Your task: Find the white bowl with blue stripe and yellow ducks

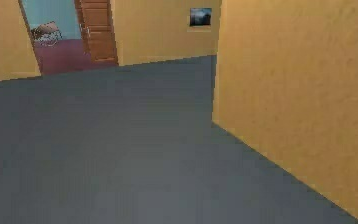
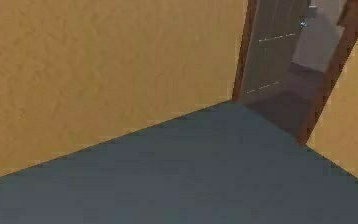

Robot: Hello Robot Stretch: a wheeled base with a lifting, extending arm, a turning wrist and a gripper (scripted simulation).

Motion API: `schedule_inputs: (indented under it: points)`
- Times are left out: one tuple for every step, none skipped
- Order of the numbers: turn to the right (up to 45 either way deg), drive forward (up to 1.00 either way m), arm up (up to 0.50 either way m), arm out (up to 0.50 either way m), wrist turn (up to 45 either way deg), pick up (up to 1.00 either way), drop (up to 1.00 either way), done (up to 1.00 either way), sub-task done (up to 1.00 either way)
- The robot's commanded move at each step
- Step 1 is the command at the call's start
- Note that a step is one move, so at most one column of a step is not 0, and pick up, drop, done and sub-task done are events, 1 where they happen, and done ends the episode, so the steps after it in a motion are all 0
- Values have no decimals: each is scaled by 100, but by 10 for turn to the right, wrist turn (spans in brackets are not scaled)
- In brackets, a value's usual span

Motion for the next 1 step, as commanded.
schedule_inputs:
  points:
    - [-270, 0, 0, 0, 0, 0, 0, 0, 0]
